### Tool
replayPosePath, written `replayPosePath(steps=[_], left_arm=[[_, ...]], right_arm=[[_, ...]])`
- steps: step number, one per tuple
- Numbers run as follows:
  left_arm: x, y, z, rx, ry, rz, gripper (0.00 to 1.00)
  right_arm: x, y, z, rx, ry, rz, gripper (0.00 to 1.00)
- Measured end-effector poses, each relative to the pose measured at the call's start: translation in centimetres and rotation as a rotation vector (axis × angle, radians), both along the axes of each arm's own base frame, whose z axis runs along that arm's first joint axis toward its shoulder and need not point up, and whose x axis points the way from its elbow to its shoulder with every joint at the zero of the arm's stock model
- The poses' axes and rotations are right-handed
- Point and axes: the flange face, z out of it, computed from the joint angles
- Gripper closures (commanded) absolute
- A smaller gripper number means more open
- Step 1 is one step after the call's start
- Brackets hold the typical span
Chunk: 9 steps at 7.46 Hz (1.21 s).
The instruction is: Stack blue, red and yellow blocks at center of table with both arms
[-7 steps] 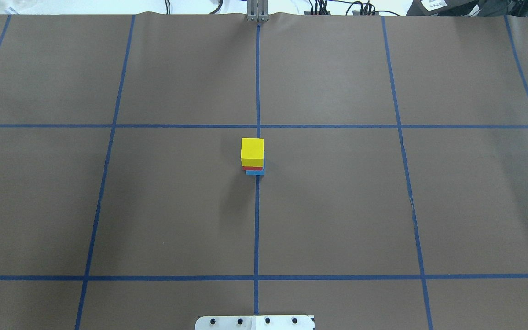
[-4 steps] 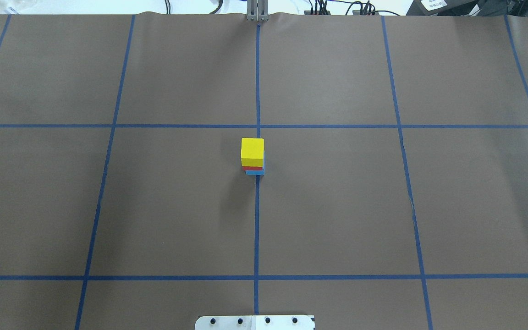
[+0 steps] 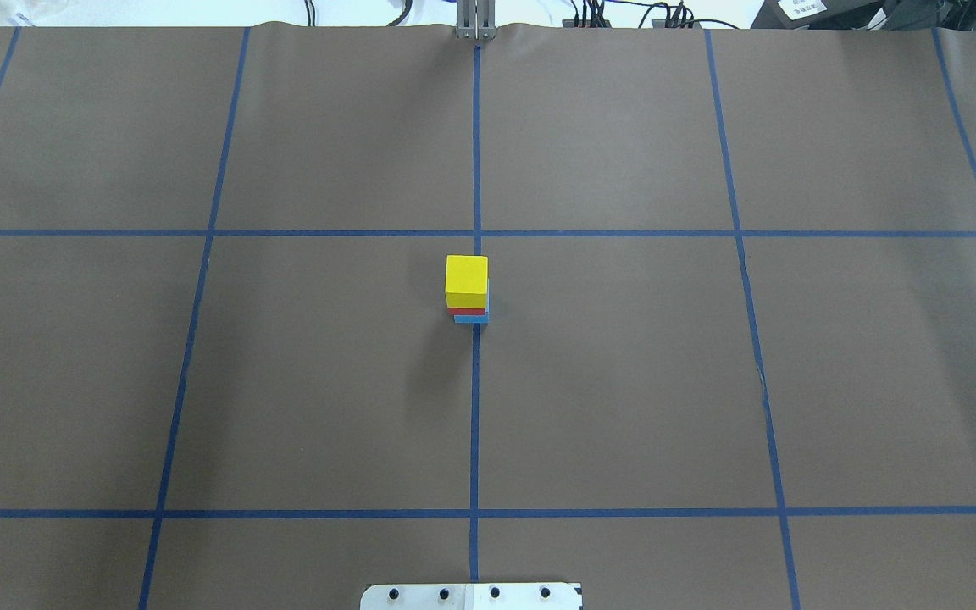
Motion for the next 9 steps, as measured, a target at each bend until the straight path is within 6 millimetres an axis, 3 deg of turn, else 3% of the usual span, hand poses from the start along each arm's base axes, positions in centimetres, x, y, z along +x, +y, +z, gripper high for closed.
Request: replayPosePath(steps=[2,5,9], left_arm=[[0.0,-0.2,-0.3,0.01,0.001,-0.004,0.0],[0.0,-0.2,-0.7,0.019,0.0,-0.004,0.0],[0.0,-0.2,-0.7,0.018,0.0,-0.004,0.0]], right_arm=[[0.6,-0.6,-0.8,-0.049,0.011,-0.002,0.0],[0.7,1.5,-1.4,-0.049,0.009,0.005,0.0],[0.6,1.9,-2.7,-0.03,0.001,0.012,0.0]])
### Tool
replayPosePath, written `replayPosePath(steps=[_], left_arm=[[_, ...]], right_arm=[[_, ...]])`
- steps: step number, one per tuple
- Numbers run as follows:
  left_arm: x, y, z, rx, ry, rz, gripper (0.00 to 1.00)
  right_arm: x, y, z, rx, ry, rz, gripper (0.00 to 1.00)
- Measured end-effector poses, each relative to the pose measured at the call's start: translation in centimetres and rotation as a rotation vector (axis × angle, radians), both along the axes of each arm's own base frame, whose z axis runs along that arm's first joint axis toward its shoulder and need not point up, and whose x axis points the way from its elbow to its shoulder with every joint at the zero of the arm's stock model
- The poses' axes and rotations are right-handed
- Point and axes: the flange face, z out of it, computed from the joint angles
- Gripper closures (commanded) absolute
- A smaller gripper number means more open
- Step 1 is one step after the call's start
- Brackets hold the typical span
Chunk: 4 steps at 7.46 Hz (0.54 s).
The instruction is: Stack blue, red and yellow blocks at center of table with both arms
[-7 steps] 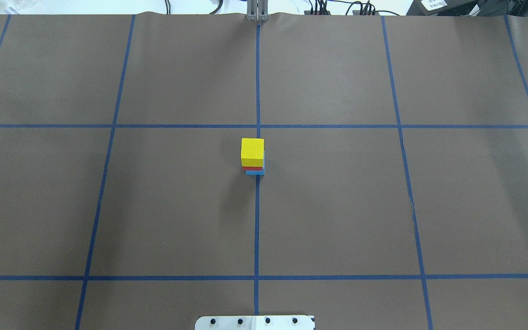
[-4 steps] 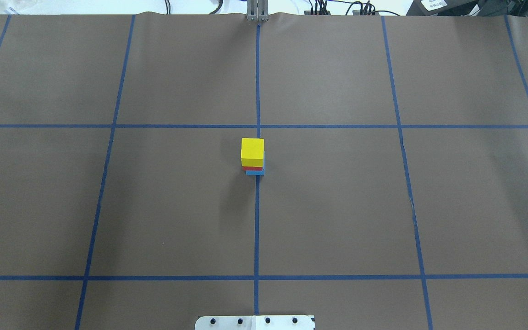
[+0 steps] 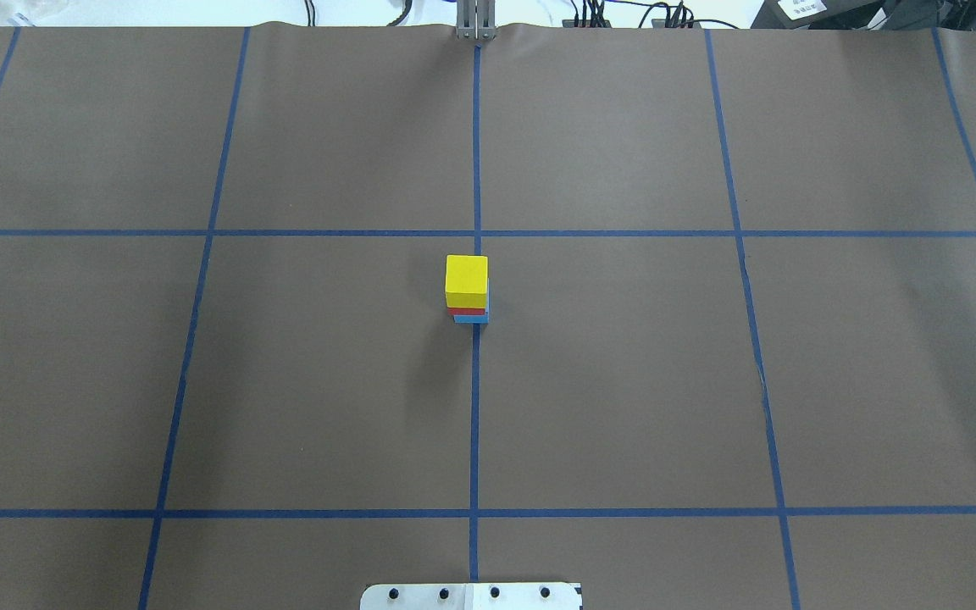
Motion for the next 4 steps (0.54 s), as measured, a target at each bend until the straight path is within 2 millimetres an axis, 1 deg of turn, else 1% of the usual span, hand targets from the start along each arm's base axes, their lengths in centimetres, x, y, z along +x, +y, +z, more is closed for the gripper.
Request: replayPosePath(steps=[4], left_arm=[[0.02,0.48,0.76,-0.018,0.0,0.0,0.0]], right_arm=[[-0.1,-0.13,-0.03,-0.008,0.001,0.009,0.0]])
